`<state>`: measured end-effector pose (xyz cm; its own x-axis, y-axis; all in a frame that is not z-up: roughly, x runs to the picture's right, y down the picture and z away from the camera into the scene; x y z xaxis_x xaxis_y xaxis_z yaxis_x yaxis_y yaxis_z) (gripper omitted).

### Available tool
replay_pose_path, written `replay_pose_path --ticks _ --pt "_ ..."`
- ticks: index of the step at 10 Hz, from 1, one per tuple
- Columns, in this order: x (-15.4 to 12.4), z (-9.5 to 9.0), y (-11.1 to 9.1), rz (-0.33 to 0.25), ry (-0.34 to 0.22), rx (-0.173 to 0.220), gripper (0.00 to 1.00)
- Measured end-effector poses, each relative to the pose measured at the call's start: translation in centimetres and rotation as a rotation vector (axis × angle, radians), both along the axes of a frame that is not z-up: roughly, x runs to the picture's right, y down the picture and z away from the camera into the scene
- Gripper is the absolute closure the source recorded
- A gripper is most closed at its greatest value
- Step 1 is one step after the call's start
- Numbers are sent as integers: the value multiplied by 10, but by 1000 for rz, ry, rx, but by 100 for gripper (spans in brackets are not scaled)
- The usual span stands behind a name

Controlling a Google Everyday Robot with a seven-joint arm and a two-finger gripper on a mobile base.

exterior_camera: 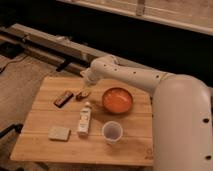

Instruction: Place the ceramic cup in the ceramic bowl

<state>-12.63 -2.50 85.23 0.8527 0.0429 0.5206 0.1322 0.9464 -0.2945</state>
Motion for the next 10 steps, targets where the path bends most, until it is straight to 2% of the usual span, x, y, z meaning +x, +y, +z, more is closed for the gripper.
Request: replay_pose_path --ticks 2,3,5,6,8,10 --pt "4 -20 -13 -50 20 -1 20" --pt "12 -40 -20 -80 42 -1 20" --pt "30 -74 -15 -112 91 -1 20" --pt "41 -94 0 -119 125 -3 20" --pt "59 -114 31 -98 171 -20 20" --pt "86 -127 71 -36 238 -59 20"
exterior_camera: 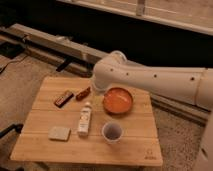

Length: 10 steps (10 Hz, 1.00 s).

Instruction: Place the ceramic cup in the ceramic bowl

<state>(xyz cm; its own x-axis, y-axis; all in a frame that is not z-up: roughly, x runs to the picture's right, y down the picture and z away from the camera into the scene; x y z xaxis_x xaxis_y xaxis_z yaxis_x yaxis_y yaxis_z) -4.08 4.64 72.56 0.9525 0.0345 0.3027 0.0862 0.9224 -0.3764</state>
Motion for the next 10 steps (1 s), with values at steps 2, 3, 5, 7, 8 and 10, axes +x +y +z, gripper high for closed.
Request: replay_pose_path --ticks 2,3,5,7,8,10 --pt "18 -7 27 51 57 -29 20" --pt "29 -13 38 82 94 -45 20" --pt "44 -20 52 110 143 -66 20" --pt "51 -25 66 120 182 -102 20" --pt "55 -26 70 123 195 -111 20" --pt "59 -23 81 127 223 -135 20"
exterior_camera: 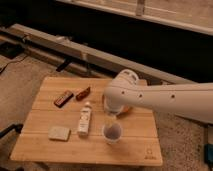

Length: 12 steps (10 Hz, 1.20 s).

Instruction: Place the ceramic cup in the ceramic bowl

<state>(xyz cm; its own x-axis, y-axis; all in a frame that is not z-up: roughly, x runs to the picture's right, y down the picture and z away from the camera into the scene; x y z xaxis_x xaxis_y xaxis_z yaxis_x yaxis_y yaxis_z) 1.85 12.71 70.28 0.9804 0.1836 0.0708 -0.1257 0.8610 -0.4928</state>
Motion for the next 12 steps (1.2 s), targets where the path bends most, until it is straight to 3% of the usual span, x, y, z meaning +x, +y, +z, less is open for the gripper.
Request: replay_pose_path --ticks 3,9,12 --pt "7 17 15 -3 36 -25 20" --pt "10 45 35 24 77 -40 20" --pt "11 51 37 18 86 -50 42"
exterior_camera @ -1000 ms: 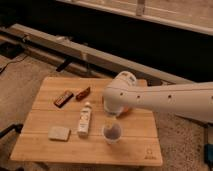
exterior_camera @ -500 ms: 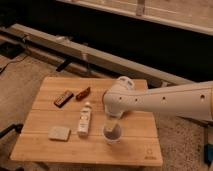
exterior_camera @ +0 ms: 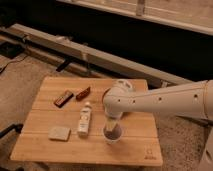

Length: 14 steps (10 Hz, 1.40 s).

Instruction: Place the ceramic cup in the ceramic bowl

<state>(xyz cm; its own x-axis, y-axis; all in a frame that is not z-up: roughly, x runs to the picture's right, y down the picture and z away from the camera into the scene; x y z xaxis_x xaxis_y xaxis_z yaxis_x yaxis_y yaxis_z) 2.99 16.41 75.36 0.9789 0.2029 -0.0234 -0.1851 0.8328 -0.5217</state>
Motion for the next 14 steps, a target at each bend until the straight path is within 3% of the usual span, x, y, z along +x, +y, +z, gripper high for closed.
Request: replay_pose_path --ticks 4,6,10,12,14 --pt "-4 0 -12 5 -19 -19 86" --pt "-3 -7 -27 5 -26 -11 99" --pt "7 -35 -80 -14 -44 28 100" --pt "23 -33 -113 -27 -52 37 100" --pt "38 -19 -136 -34 -54 36 100"
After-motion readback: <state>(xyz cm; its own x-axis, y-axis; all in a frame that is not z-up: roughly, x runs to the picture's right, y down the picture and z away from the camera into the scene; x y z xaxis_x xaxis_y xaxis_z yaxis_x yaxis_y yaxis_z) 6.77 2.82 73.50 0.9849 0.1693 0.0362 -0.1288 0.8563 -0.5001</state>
